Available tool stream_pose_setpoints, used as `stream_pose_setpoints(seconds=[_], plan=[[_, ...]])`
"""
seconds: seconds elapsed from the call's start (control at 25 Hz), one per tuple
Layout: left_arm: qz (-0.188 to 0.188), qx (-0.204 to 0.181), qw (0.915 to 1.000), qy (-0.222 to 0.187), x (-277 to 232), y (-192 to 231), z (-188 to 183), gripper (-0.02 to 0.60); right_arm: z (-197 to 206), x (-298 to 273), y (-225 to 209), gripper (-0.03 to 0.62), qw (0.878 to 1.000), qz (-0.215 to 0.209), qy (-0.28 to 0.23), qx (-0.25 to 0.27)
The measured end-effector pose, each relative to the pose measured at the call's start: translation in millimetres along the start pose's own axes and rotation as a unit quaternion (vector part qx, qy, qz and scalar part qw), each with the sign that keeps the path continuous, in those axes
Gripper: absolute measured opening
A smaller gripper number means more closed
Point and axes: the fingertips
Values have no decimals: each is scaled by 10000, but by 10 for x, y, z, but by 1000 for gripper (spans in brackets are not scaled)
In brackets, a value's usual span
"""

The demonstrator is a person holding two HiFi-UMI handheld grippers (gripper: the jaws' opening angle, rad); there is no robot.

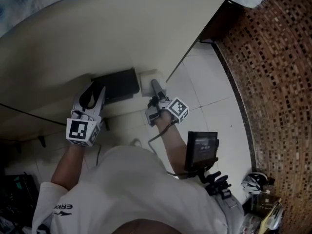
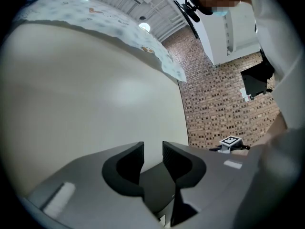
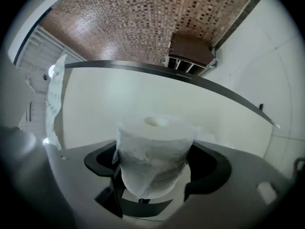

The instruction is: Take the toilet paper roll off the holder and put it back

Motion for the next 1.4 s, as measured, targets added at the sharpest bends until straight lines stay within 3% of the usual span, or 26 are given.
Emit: stream_pose_setpoints(seconds=[0.16,0.36,0.56,0.68,0.84,1.0,1.24,1.28,1.36,1.4], plan=[[-212,78,9997,-6,114,76,-8,106,70,21,-138,439,9999,103,26,-134],[-810,196,9965,96,384,303,119,14,108,19,-151,439,9997,152,49,-197],[-1086,298,9927,423,601,373,450,3,96,22,-208,439,9996,209,43,-162],[-1067,186,9910,789,727,352,796,3,94,23,-247,439,9995,254,38,-160],[-850,-47,9868,1378,812,293,1288,3,108,21,-291,439,9994,304,68,-127],[-349,-587,9805,1844,772,149,1656,3,97,49,-313,439,9989,463,73,-59],[313,-1186,9687,2159,665,-41,2006,7,118,18,-374,439,9991,411,131,-34],[468,-1235,9665,2199,639,-79,2040,24,119,18,-373,439,9990,418,130,-31],[802,-1321,9611,2291,586,-167,2084,140,113,19,-372,439,9990,433,120,-20],[917,-1356,9594,2296,560,-200,2086,169,107,20,-374,439,9990,442,113,-14]])
Point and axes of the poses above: the fingertips, and each gripper's own axes: x backward along the fingers, y to its left, z out of its underside, and after that the axes turned 7 degrees about -y, right-handed
